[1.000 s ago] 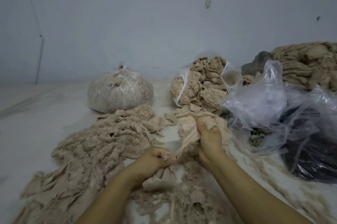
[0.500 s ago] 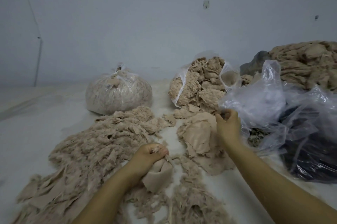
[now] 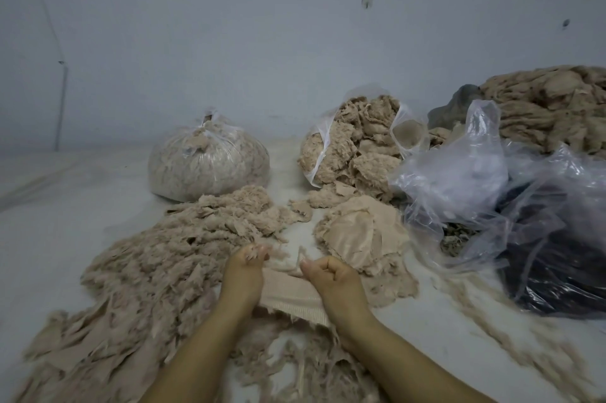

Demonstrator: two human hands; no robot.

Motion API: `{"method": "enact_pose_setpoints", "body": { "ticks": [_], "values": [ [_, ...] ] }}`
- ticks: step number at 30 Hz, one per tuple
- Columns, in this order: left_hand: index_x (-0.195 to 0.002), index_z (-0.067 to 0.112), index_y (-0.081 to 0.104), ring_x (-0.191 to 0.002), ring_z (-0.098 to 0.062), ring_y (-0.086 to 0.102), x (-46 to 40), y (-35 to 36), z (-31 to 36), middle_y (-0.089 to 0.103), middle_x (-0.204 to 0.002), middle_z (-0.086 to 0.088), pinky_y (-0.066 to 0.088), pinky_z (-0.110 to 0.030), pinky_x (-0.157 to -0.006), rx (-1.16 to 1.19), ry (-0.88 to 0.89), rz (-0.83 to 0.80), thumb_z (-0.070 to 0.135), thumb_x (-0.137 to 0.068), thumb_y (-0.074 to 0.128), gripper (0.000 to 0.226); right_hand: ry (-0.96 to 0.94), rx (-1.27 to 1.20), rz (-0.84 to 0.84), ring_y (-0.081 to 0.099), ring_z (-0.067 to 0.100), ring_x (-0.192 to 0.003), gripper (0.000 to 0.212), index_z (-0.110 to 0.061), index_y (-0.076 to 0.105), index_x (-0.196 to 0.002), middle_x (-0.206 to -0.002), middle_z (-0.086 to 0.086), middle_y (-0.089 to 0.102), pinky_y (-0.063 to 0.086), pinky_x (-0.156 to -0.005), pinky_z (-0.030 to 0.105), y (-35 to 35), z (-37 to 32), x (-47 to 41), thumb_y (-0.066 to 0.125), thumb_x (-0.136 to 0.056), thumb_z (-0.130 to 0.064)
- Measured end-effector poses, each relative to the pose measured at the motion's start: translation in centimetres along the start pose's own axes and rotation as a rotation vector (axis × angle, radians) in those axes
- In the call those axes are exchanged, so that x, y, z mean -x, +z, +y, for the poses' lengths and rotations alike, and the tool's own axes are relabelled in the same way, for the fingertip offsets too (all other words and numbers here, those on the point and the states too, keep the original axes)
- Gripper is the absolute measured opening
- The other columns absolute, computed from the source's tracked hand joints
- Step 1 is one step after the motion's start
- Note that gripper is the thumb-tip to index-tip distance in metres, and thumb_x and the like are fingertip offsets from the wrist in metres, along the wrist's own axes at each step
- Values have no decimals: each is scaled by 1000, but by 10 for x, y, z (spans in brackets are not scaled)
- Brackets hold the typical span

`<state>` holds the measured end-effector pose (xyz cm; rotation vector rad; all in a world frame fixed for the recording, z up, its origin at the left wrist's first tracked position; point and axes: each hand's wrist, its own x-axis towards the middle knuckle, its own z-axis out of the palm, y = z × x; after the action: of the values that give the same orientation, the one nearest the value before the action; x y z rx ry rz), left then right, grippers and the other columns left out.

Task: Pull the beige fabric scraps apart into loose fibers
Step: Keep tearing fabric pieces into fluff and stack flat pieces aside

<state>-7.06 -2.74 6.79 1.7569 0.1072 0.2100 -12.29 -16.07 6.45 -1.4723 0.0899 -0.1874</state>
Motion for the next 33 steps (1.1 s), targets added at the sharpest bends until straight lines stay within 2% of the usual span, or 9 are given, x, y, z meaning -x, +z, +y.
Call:
{"method": "enact_pose_setpoints", "body": {
  "ticks": [5, 8, 10, 12, 14, 16, 20, 24, 33],
  "values": [
    [-90, 19, 58, -84, -21, 58, -7, -8, 0, 63, -89, 0, 48, -29, -73, 140, -23, 152, 15, -100, 43, 18, -5, -86, 51, 65, 5, -78, 18, -10, 72, -85, -83, -3, 75, 48, -70, 12, -13, -5, -5, 63, -91, -25],
    [-77, 16, 53, -68, -15, 49, -10, -18, -2, 56, -72, 1, 38, -25, -63, 53, 13, 141, 15, -99, 44, 24, 12, -96, 59, 64, 18, -89, 22, -9, 71, -95, -94, 5, 72, 48, -83, 28, -26, -13, -13, 62, -91, -29],
    [-72, 12, 50, -59, -17, 44, -8, -23, -3, 51, -66, -6, 34, -24, -56, -126, -39, -25, 13, -95, 50, 24, 21, -53, -2, 58, 25, -80, 34, 0, 67, -87, -85, 12, 66, 45, -76, 34, -29, -19, -16, 62, -89, -34],
    [-89, 13, 58, -73, -17, 54, -4, -26, 1, 58, -83, -3, 40, -23, -59, -273, -76, -221, 7, -88, 62, 7, 30, -11, -79, 53, 28, -76, 48, 12, 60, -91, -85, 14, 61, 42, -73, 35, -29, -23, -19, 61, -90, -35],
    [-119, 18, 58, -101, -11, 53, 1, -24, 9, 56, -109, 5, 43, -20, -76, -266, 31, -243, -4, -84, 58, 41, 33, -12, -146, 57, 29, -75, 45, 13, 60, -96, -84, 17, 63, 46, -72, 35, -26, -26, -19, 60, -91, -32],
    [-126, 17, 57, -112, -10, 53, 8, -20, 22, 58, -119, 8, 41, -22, -90, -94, 151, -182, -1, -87, 55, 42, 43, -54, -197, 61, 28, -78, 34, 7, 64, -95, -86, 20, 65, 50, -73, 34, -20, -26, -20, 59, -93, -27],
    [-96, 18, 71, -83, -10, 64, 23, 0, 32, 71, -90, 1, 49, -23, -75, -3, 148, -354, 33, -89, 62, 19, -48, 55, -146, 68, 14, -83, 22, -8, 72, -94, -89, 8, 74, 53, -78, 26, -7, -20, -18, 57, -95, -23],
    [-66, 9, 55, -57, -16, 45, 20, 8, 28, 50, -59, -2, 37, -23, -52, 41, 139, -179, 19, -94, 55, 29, -160, 287, -26, 55, -10, -63, 21, -21, 66, -82, -73, -12, 64, 39, -58, 5, -8, -14, -17, 53, -96, -30],
    [-79, 10, 56, -65, -17, 51, -4, -22, 38, 55, -71, -8, 40, -24, -58, 166, 15, -101, 26, -98, 50, 25, -116, 568, -102, 60, 2, -87, 48, -33, 65, -82, -85, -19, 65, 42, -75, 13, -43, -2, -9, 29, -88, -63]
  ]
}}
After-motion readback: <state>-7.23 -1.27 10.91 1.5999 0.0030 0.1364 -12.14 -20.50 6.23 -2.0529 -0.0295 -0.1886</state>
